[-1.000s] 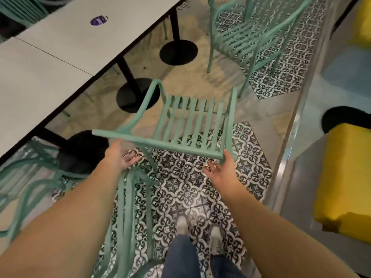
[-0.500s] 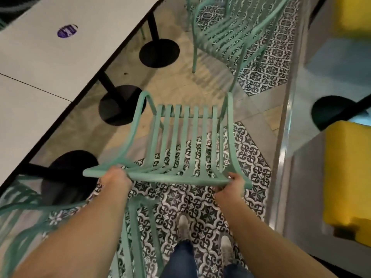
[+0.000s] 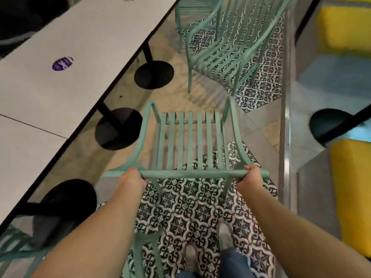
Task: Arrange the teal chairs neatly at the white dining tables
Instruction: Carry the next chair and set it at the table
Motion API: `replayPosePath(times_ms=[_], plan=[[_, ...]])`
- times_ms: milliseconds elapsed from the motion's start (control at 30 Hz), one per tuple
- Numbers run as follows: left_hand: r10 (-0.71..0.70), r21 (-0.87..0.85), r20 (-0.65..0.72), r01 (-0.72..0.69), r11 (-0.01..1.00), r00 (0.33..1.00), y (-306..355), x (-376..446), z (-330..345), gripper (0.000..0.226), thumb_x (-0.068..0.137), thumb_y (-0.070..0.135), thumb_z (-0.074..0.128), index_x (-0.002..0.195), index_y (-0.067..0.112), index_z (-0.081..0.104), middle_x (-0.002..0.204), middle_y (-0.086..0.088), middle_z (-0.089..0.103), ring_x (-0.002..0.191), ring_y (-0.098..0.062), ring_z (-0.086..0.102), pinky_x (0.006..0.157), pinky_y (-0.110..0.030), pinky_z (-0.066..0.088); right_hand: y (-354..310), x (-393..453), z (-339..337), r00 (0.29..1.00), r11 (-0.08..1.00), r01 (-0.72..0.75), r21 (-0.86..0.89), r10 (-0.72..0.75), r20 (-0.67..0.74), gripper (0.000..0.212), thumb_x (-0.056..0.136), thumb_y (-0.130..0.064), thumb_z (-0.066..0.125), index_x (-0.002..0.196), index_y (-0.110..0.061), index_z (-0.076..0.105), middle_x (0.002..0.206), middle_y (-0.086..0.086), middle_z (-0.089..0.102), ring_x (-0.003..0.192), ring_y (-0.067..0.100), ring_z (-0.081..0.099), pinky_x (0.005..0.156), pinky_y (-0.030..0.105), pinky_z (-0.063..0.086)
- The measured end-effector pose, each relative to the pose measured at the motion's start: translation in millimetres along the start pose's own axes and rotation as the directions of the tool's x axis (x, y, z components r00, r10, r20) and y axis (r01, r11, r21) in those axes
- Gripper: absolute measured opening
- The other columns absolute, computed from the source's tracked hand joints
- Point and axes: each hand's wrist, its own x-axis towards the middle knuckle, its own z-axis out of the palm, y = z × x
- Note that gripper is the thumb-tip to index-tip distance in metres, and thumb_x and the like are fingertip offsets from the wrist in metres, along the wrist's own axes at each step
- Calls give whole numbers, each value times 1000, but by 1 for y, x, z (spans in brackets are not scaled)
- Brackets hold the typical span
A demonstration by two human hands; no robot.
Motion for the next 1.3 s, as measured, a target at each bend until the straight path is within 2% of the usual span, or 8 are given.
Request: replayPosePath(times_ms=[267,400,633,733,867,1000,1100,1300], plan=[[71,9,-22,-71,997,997,25,26,87,33,97,16,49,130,10,50,124,-14,60,106,-31,61,79,-50,54,-54,33,81,999,999,38,21,-38,10,15,83,-5,57,79,-9,43,91,4,53,73,15,53,82,26,53],[78,-3,-22,-78,997,997,38,34,132,34,97,14,52,130,7,50,120,-16,59,108,-32,61,82,-50,54,-84,58,120,995,999,-4,34,1,101,17,88,-9,55,105,-11,52,102,8,57,85,19,56,65,23,48],[76,-8,-1,-76,997,997,57,42,169,37,94,5,50,131,3,48,121,-20,59,106,-34,62,61,-47,52,-109,66,152,999,976,22,-217,-14,39,14,83,-22,60,93,-13,56,106,-1,63,79,9,57,56,21,42],[80,-34,15,-79,996,997,54,35,168,32,95,8,52,126,2,49,118,-20,58,108,-33,62,70,-49,54,-112,68,149,997,977,6,-215,12,81,28,84,-22,61,110,-10,59,116,2,61,83,10,57,59,19,47],[45,40,85,-49,998,995,56,9,151,10,96,13,53,92,5,50,100,-19,53,87,-27,57,94,-51,49,-118,63,132,967,991,-20,-131,53,249,31,86,-30,66,108,-9,59,120,8,59,104,20,62,83,29,55],[18,137,159,-40,990,987,52,-32,109,46,97,31,52,138,13,40,147,-19,37,126,-36,45,98,-51,46,-112,44,100,915,978,51,-204,36,401,32,89,-32,63,116,-18,55,127,9,52,111,21,54,97,37,50],[35,153,171,-62,986,985,33,-56,54,59,95,41,54,145,16,35,145,-17,39,123,-33,47,90,-51,45,-85,22,75,889,963,103,-251,24,457,57,95,-37,53,143,-12,36,118,8,50,98,20,54,100,39,44],[7,103,160,-24,994,987,-23,-85,-100,60,98,41,49,145,8,34,140,-15,45,127,-32,46,99,-53,41,14,-12,-11,866,911,173,-375,41,499,64,96,-39,50,149,-12,28,132,13,48,95,15,53,108,37,37]])
